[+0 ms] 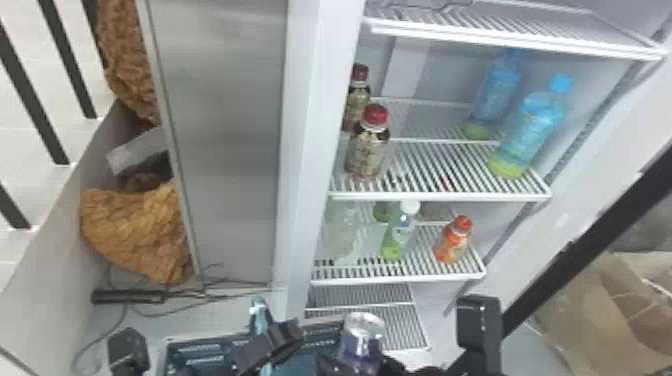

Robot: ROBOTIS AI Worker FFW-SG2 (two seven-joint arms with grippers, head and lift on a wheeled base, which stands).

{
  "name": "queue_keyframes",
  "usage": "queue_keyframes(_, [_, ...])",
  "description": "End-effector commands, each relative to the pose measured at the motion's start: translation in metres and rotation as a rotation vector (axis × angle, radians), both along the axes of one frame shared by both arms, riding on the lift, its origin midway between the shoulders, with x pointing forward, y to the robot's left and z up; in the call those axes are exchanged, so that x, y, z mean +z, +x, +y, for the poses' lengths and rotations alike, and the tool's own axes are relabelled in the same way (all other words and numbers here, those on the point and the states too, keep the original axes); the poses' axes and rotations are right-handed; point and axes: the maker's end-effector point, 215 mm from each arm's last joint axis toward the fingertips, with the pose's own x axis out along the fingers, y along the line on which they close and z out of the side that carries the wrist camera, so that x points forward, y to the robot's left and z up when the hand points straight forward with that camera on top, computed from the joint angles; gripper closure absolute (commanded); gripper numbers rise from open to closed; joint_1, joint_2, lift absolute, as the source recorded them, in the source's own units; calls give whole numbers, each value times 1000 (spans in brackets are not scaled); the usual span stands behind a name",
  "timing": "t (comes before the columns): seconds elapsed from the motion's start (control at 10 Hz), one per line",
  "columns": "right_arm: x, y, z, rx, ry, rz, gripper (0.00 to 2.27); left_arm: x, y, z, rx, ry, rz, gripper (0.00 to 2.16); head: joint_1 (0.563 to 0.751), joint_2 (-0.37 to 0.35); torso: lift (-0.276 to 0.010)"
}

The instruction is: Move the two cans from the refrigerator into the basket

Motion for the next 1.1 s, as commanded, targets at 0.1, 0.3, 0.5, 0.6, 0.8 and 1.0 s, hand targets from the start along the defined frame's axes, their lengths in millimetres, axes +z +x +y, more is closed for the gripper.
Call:
queue_keyframes(0.1, [-32, 0, 11, 19, 41, 69, 1277, 0, 0, 0, 0, 0, 0, 1191, 695, -185, -31])
queue_keyframes(0.3, [-39, 5, 23, 54, 96, 84, 858, 0, 0, -1, 0, -2, 0, 1191, 695, -166, -31])
queue_keyframes(0.5, [-29, 12, 26, 51, 123, 52, 188, 0, -1, -1, 0, -2, 2, 1191, 695, -147, -31])
queue_keyframes(0.6, [-22, 14, 25, 48, 127, 35, 84, 0, -1, -1, 0, -2, 2, 1191, 695, -145, -31])
queue_keyframes(0.8, [-8, 17, 4, 1, 95, -14, 113, -1, -2, -1, 0, -2, 5, 1191, 695, -146, -31])
queue_keyframes(1.0, [10, 38, -56, -126, 23, -173, 113, -2, -3, -1, 1, -6, 9, 1191, 695, -181, -31])
